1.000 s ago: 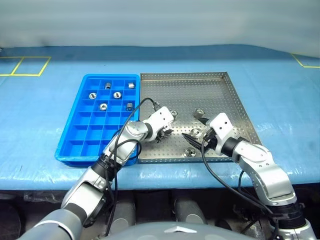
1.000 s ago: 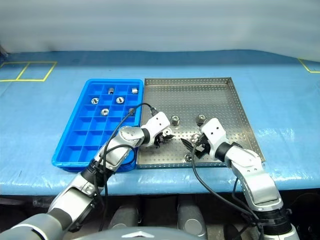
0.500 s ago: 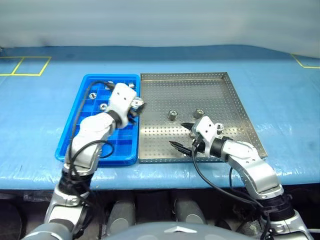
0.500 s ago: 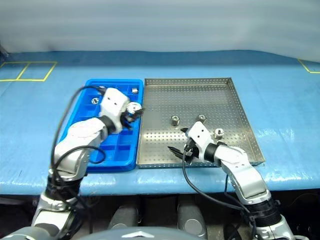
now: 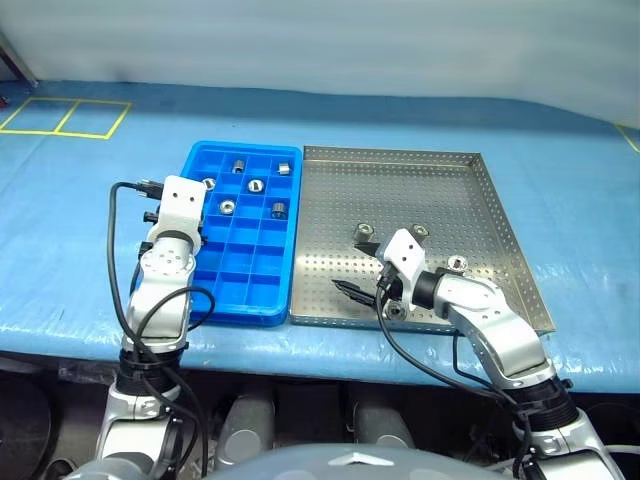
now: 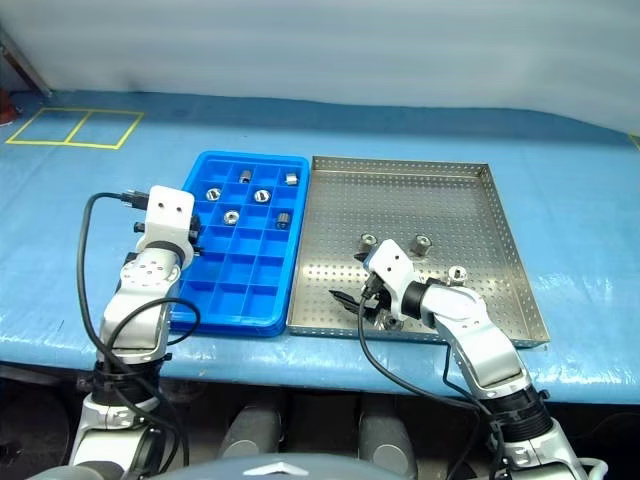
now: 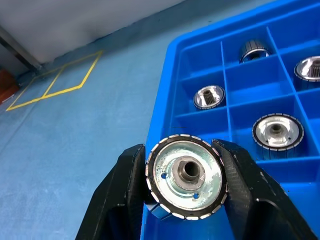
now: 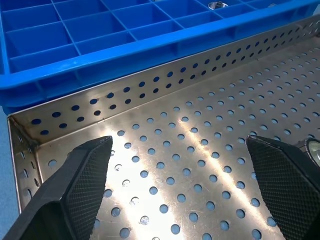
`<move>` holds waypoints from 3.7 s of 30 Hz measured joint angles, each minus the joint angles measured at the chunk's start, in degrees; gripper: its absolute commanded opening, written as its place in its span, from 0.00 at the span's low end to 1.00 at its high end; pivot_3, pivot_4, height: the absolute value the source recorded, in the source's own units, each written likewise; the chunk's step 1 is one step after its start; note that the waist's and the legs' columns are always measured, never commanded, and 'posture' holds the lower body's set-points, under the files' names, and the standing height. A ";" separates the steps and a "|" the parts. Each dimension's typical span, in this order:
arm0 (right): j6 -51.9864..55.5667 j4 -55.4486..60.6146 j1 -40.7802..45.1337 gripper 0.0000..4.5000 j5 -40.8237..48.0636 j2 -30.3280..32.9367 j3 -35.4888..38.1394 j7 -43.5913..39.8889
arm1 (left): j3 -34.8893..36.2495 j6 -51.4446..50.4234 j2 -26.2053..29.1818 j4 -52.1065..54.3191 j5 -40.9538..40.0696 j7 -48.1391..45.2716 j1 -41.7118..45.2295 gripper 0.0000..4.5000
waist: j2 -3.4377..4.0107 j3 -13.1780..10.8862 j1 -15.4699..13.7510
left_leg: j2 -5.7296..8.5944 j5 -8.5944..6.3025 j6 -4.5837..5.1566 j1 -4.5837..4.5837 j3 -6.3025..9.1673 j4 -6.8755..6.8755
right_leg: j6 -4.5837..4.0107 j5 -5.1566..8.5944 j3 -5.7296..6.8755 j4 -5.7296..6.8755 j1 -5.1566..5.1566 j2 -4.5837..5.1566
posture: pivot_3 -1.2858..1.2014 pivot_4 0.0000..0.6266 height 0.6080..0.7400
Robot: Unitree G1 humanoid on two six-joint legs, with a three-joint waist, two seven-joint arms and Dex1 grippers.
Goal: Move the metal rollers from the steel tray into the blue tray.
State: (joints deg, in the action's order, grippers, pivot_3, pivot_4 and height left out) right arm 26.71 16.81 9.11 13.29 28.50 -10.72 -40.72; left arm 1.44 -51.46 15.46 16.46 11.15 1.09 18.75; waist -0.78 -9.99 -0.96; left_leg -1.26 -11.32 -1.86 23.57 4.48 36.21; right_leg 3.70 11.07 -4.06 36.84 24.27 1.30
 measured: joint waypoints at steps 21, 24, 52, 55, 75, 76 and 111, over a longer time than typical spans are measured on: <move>0.10 1.77 -1.50 1.00 -0.16 0.41 1.01 2.71 | -1.79 14.26 -9.11 -4.62 -11.65 -9.73 4.84 0.91 | -0.01 0.00 -0.09 | 0.05 0.02 -0.04 0.05 -0.02 0.02 | 0.00 0.00 0.01 -0.02 0.00 0.07 | 0.55 0.24 1.00; 0.46 3.82 -2.65 1.00 -0.02 1.20 2.51 3.27 | -7.40 14.18 -7.93 -4.90 -16.67 -19.92 6.57 0.91 | 0.00 0.00 0.47 | 0.05 0.02 -0.03 0.04 -0.03 -0.01 | 0.00 0.00 -0.01 -0.03 0.01 0.06 | 0.54 0.24 1.00; 5.05 15.21 -14.60 1.00 0.13 2.73 7.79 10.55 | -18.03 34.54 -15.26 -60.28 -7.81 -24.34 28.01 0.78 | 0.00 0.01 6.71 | 0.08 0.07 0.06 0.06 -0.08 0.02 | 0.05 -0.02 -0.13 0.00 0.05 0.04 | 0.46 0.24 1.00; 5.05 15.20 -14.49 1.00 0.12 2.73 7.78 10.65 | -17.48 34.57 -15.39 -60.71 -7.60 -23.68 28.06 0.57 | 0.00 0.01 6.85 | 0.08 0.07 0.06 0.06 -0.08 0.02 | 0.06 -0.03 -0.13 0.00 0.05 0.04 | 0.46 0.24 1.00; 4.17 9.14 -7.62 1.00 0.11 0.62 3.90 8.25 | -7.71 21.27 -12.40 -29.59 -14.86 -24.96 18.20 0.38 | 0.00 0.00 6.79 | 0.05 0.07 0.06 0.04 -0.07 -0.10 | 0.09 -0.05 -0.16 0.03 0.11 0.02 | 0.51 0.24 1.00; 3.94 8.82 -7.31 1.00 0.19 0.36 3.75 8.07 | -6.81 19.38 -11.81 -25.91 -15.76 -24.87 17.06 0.38 | 0.01 0.01 6.68 | 0.05 0.07 0.06 0.02 -0.06 -0.11 | 0.09 -0.05 -0.15 0.04 0.10 0.01 | 0.51 0.24 1.00; -1.17 -6.74 8.65 1.00 0.22 -3.21 -4.72 -5.67 | 9.12 -22.69 1.87 31.06 -13.96 -7.88 -18.52 0.38 | -0.22 -0.12 -7.50 | -0.02 0.08 0.01 0.04 0.11 -0.18 | -0.15 0.08 0.16 -0.02 0.11 0.03 | 0.66 0.24 1.00</move>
State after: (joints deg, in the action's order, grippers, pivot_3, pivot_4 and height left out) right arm 25.54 10.07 17.76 13.50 25.29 -15.44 -46.40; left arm 10.56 -74.15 17.32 47.52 -2.81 -6.79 0.23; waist -1.01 -10.11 -8.46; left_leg -1.28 -11.24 -1.85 23.61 4.59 36.03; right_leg 3.55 11.16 -3.90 36.82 24.38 1.34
